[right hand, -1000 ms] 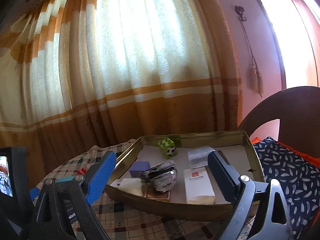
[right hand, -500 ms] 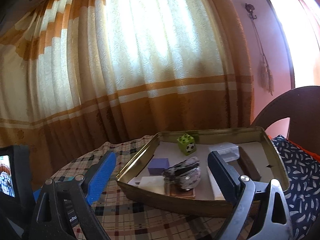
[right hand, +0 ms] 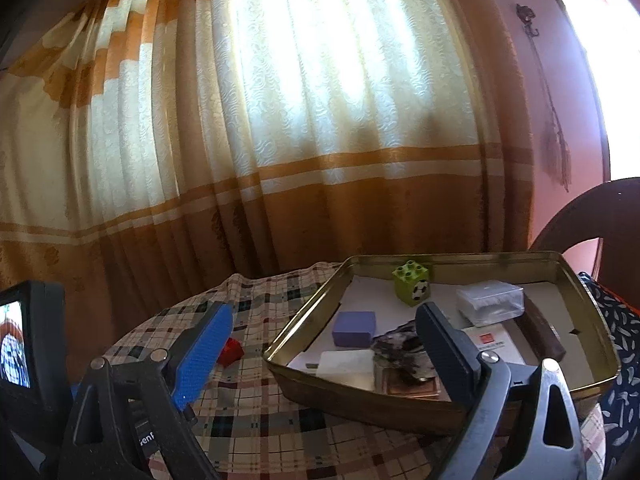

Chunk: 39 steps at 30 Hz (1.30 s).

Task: Organize rigid objects
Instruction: 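Move both tools toward the blue and red bricks on the table, then grasp the blue brick with the left tool while the right tool grasps the red brick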

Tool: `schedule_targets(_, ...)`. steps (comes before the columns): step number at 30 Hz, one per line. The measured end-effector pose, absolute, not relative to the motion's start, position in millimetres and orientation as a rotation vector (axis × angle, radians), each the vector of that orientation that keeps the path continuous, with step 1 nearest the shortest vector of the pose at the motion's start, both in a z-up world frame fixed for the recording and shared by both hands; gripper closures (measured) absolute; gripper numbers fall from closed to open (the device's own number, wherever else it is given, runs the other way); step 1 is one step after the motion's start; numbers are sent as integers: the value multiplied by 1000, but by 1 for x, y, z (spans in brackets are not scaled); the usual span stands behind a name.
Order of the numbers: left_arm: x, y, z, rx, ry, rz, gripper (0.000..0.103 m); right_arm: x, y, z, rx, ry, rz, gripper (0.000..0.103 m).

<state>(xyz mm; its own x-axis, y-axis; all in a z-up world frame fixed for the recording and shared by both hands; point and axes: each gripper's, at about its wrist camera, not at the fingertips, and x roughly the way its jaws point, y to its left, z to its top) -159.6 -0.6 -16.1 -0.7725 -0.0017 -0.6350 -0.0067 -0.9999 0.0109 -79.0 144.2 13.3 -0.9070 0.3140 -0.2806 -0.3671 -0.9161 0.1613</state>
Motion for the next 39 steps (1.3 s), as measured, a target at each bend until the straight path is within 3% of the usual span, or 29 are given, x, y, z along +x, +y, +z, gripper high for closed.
schedule_targets(17,-187,-29,-32,-1210,-86,2934,1,-115,126,8,-375,231,2797,8)
schedule_targets(31,-249,13,-38,-1242,47,2791,1,-113,130,7,-371,272,2796,8)
schedule_targets(34,-263,-2,-46,-1339,-96,2718,6,-115,127,7,-386,254,2803,8)
schedule_targets(38,-262,-17,-40,-1296,-200,2740,28,-118,123,6,-406,224,2807,8)
schedule_targets(39,-262,-20,-39,-1289,-218,2742,27,-119,122,7,-408,217,2808,8)
